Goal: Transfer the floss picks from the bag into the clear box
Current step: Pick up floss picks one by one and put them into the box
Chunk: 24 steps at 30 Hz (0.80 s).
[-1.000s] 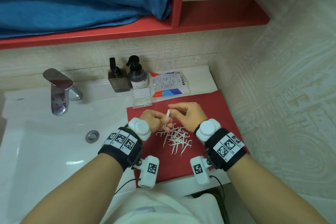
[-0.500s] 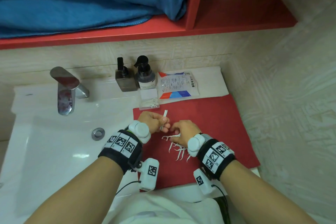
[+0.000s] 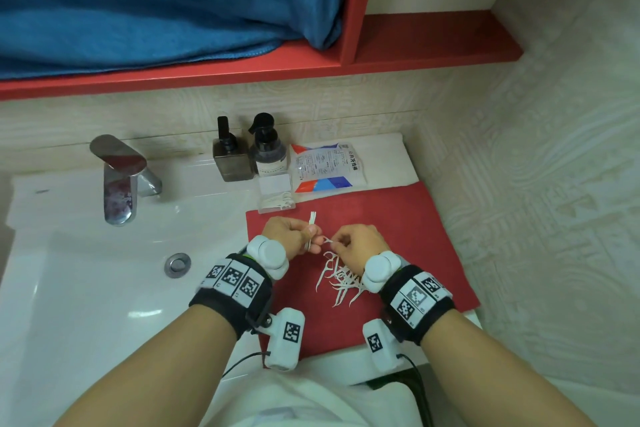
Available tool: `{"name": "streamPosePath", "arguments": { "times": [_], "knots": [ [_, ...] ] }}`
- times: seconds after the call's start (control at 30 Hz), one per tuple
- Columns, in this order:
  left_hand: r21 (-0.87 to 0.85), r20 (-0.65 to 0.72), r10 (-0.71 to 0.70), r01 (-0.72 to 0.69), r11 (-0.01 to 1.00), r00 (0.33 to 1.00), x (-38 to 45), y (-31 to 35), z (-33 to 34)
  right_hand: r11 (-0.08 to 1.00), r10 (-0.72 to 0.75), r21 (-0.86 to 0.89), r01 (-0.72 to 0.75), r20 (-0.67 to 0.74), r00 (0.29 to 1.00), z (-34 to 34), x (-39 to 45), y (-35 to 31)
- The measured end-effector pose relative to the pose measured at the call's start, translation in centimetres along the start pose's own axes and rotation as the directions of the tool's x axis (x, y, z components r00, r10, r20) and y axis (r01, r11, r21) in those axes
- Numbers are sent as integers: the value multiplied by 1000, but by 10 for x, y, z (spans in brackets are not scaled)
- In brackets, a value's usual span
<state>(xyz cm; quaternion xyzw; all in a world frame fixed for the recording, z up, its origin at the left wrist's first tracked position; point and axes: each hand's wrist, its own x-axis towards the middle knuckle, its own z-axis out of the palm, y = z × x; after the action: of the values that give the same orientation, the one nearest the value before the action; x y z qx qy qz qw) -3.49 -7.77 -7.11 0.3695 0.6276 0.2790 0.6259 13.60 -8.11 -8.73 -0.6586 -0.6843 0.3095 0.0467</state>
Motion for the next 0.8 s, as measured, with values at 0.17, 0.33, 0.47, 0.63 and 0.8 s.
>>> {"name": "streamPosePath", "arguments": {
  "times": [0.17, 0.33, 0.47, 0.63, 0.8],
  "knots": [
    [-13, -48, 22, -22, 1000, 999, 9, -8, -3, 991, 92, 108, -80, -114, 989, -7, 6, -9],
    [-71, -59, -22, 18, 997, 998, 18, -13, -2, 977, 57, 213, -25, -147, 988, -9, 12, -25],
    [-165, -76, -79, 66, 984, 994, 25, -15, 2, 972, -1, 230, 35, -145, 989, -8, 13, -31],
    [-275, -93, -108, 79, 958, 990, 26, -13, 1, 976, -80, 193, 105, -137, 987, -3, 15, -38],
    [-343, -56, -119, 93, 935, 991, 28, -14, 0, 974, -111, 177, 139, -157, 981, -1, 16, -41]
  ]
}}
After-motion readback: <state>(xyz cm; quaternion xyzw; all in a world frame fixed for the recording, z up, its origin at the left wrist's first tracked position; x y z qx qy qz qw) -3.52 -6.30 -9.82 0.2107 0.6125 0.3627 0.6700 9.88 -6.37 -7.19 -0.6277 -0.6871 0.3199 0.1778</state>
